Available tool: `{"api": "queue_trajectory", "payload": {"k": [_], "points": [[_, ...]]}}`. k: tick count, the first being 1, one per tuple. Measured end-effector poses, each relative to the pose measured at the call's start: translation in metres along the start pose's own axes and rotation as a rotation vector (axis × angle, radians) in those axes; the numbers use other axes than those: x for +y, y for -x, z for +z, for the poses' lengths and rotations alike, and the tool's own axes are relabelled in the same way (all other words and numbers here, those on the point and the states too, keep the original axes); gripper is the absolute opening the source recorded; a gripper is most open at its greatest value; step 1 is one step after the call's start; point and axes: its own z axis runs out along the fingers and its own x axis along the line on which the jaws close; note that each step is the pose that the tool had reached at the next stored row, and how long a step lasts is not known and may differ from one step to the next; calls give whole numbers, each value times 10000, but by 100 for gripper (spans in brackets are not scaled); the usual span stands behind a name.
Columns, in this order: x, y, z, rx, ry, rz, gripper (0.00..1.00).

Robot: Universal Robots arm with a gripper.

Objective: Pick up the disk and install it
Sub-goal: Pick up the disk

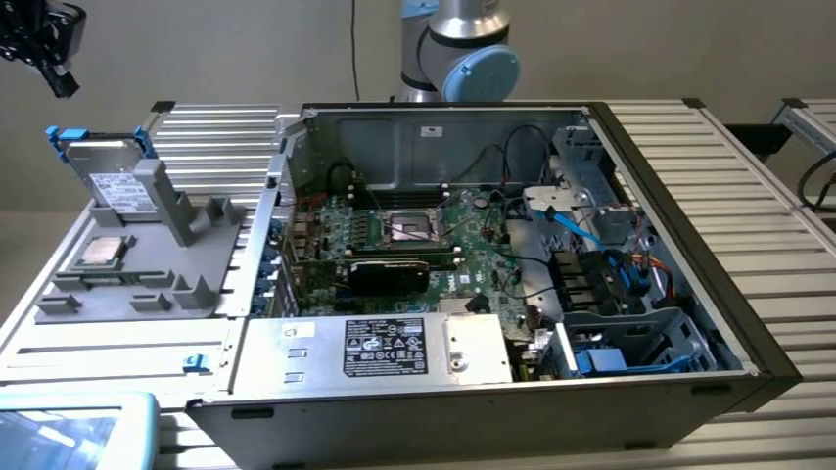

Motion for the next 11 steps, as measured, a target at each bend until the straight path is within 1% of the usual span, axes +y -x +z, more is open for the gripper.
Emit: {"api": "queue_trajectory", "payload": {"k": [3, 11], "points": [[0, -5, 0, 5, 0, -78, 11], [0, -8, 11, 58, 10, -1521, 11]]}}
